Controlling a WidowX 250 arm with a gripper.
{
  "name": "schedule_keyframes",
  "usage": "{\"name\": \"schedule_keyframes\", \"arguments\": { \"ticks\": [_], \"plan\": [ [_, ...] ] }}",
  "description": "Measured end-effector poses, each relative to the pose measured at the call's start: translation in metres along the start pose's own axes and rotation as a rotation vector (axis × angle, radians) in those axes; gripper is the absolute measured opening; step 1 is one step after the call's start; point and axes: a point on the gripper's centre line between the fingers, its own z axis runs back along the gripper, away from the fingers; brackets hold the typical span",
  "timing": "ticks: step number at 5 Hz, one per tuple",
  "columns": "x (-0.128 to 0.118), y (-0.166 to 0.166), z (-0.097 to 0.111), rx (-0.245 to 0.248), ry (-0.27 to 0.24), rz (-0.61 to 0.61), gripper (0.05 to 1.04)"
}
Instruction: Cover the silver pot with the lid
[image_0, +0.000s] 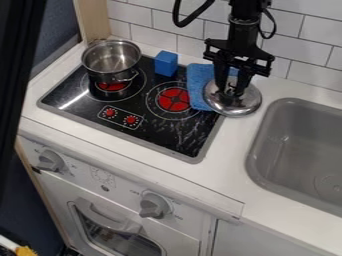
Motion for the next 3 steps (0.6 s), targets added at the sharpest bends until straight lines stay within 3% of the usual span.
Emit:
{"name": "schedule_keyframes", "arguments": {
  "ticks": [1,3],
  "plan": [
    [0.0000,-0.0030,-0.0008,0.010,-0.003,-0.007,0.274],
    [-0.0032,-0.0024,0.0015,0.012,-0.013,-0.019,0.272]
  ]
}}
